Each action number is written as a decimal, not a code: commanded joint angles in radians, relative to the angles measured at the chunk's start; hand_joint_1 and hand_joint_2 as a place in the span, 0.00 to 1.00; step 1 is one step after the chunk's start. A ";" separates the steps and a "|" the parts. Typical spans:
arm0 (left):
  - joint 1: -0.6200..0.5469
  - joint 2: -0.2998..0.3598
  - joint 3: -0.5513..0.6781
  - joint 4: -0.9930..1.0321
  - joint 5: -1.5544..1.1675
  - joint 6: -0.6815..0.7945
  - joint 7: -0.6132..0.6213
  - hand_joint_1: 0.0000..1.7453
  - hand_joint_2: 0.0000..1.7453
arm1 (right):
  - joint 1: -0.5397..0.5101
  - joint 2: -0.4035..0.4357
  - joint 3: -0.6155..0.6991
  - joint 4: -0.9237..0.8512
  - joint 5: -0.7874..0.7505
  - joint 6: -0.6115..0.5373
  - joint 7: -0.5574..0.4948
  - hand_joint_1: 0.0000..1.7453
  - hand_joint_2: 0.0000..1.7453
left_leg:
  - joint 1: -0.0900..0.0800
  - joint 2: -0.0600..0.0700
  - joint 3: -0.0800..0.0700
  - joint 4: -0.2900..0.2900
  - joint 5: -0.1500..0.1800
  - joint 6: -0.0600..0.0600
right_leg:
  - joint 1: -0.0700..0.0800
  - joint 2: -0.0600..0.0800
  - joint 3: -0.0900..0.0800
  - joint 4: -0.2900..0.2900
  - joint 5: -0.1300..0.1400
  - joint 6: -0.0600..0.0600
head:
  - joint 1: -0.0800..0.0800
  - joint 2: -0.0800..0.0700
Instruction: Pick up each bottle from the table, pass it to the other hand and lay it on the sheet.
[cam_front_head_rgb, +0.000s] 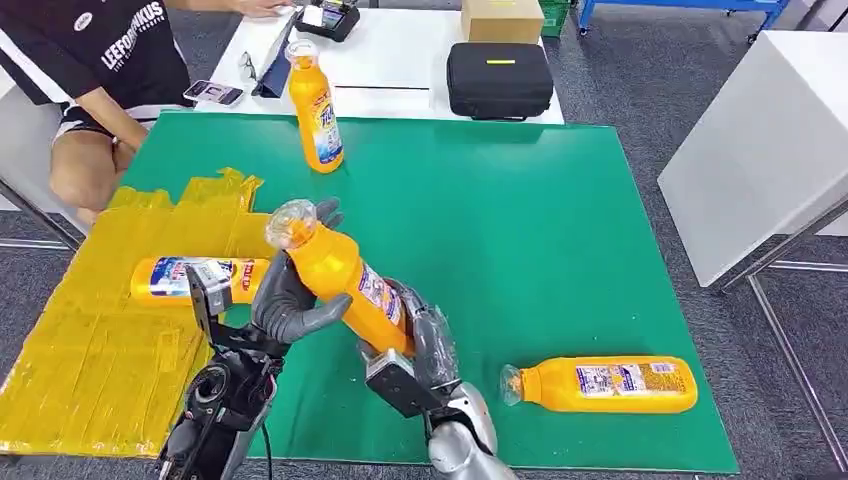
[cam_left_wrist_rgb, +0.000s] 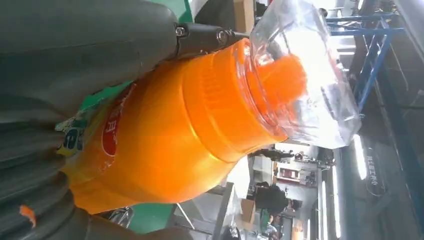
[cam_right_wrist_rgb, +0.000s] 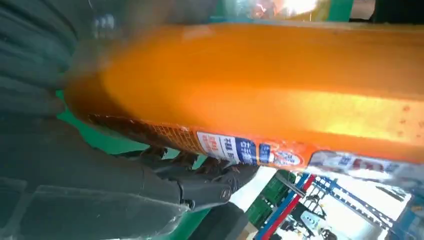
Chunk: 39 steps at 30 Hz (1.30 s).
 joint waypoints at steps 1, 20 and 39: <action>-0.052 0.016 0.020 0.129 0.000 -0.003 -0.001 0.00 1.00 | -0.069 -0.014 0.044 0.117 -0.005 -0.029 -0.010 1.00 1.00 | 0.000 0.000 0.004 -0.001 -0.001 0.001 | 0.001 0.000 0.004 -0.001 -0.001 -0.004 | 0.000 0.000; -0.061 -0.002 0.091 0.184 0.071 0.040 -0.016 1.00 1.00 | -0.083 -0.018 0.045 0.132 -0.044 -0.049 -0.032 1.00 1.00 | 0.000 -0.001 0.007 0.000 -0.003 0.001 | 0.001 0.000 0.007 0.000 -0.002 -0.006 | 0.000 0.000; -0.044 0.005 0.148 0.147 0.119 0.041 -0.028 1.00 1.00 | -0.044 -0.057 0.003 -0.055 -0.172 0.013 -0.132 0.00 1.00 | 0.000 0.000 0.002 0.000 -0.001 0.001 | 0.000 0.000 0.002 0.000 -0.001 -0.003 | 0.000 0.000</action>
